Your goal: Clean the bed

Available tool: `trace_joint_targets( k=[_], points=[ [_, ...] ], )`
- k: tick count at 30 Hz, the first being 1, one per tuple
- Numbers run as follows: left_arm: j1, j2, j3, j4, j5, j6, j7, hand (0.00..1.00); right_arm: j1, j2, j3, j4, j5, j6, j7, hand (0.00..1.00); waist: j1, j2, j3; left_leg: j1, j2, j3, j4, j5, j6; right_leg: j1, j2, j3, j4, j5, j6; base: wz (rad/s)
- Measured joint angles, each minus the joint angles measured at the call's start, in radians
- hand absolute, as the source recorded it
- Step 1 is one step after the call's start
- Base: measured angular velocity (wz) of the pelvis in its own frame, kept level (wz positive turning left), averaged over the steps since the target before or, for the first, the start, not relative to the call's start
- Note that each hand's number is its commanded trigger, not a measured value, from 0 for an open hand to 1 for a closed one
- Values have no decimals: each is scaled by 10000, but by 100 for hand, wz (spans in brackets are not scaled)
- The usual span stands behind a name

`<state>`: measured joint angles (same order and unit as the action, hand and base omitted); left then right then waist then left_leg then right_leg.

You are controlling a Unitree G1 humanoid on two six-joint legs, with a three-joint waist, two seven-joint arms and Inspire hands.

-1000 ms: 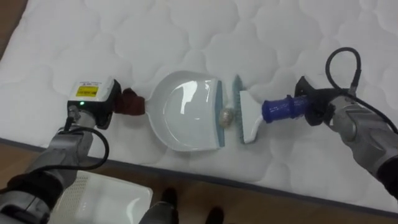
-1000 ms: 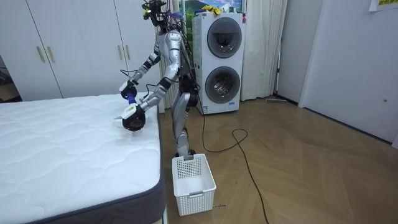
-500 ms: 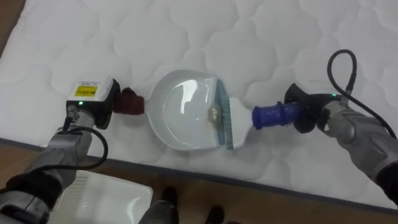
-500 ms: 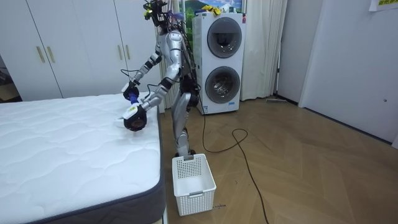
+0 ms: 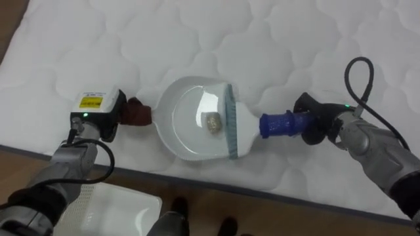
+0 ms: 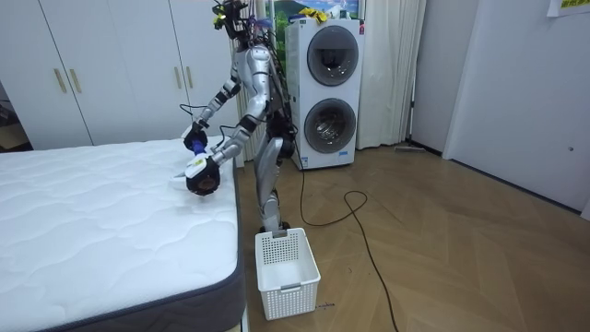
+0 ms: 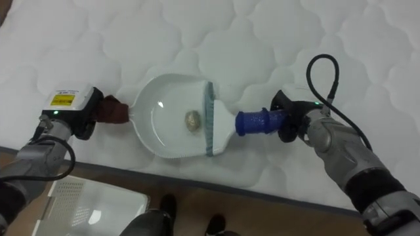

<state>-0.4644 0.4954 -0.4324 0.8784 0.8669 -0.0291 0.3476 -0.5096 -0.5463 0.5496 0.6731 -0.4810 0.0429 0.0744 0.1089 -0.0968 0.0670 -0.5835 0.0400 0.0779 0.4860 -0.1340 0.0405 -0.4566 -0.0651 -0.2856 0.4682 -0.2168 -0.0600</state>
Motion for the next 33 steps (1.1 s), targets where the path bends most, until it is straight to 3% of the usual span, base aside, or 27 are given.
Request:
trace_joint_targets(
  k=[6, 15, 17, 19, 33],
  points=[
    [15, 3, 68, 1, 319, 9, 162, 100, 0, -4, -333, -27, -445, -216, 23, 100, -18, -3, -4, 36, -6, 32, -28, 2, 1, -19, -9, 58, 27, -1, 1, -1],
    [361, 4, 380, 0, 396, 136, 329, 100, 28, 12, -657, -127, -708, -219, -18, 100, -301, -23, -24, 123, -33, 63, -14, 7, 2, 5, -47, 98, 119, -49, 0, 0],
    [383, 4, 379, -13, 398, 138, 331, 100, 34, 25, -657, -131, -711, -277, -18, 100, -304, -18, -49, 126, -35, 64, -20, 8, 3, 6, -49, 101, 134, -49, -1, 0],
    [498, 3, 379, -60, 401, 138, 329, 100, 131, 23, -657, -195, -740, -415, -16, 100, -306, -34, -133, 142, -49, 64, -51, 10, 4, 10, -60, 105, 145, -50, 1, 0],
    [812, 1, 391, -290, 383, 101, 149, 100, 328, 48, -657, 8, -782, -763, -504, 100, -301, -37, -137, 211, -87, 54, -18, 29, 38, 93, -104, 112, 170, -75, 38, 0]
  ],
)
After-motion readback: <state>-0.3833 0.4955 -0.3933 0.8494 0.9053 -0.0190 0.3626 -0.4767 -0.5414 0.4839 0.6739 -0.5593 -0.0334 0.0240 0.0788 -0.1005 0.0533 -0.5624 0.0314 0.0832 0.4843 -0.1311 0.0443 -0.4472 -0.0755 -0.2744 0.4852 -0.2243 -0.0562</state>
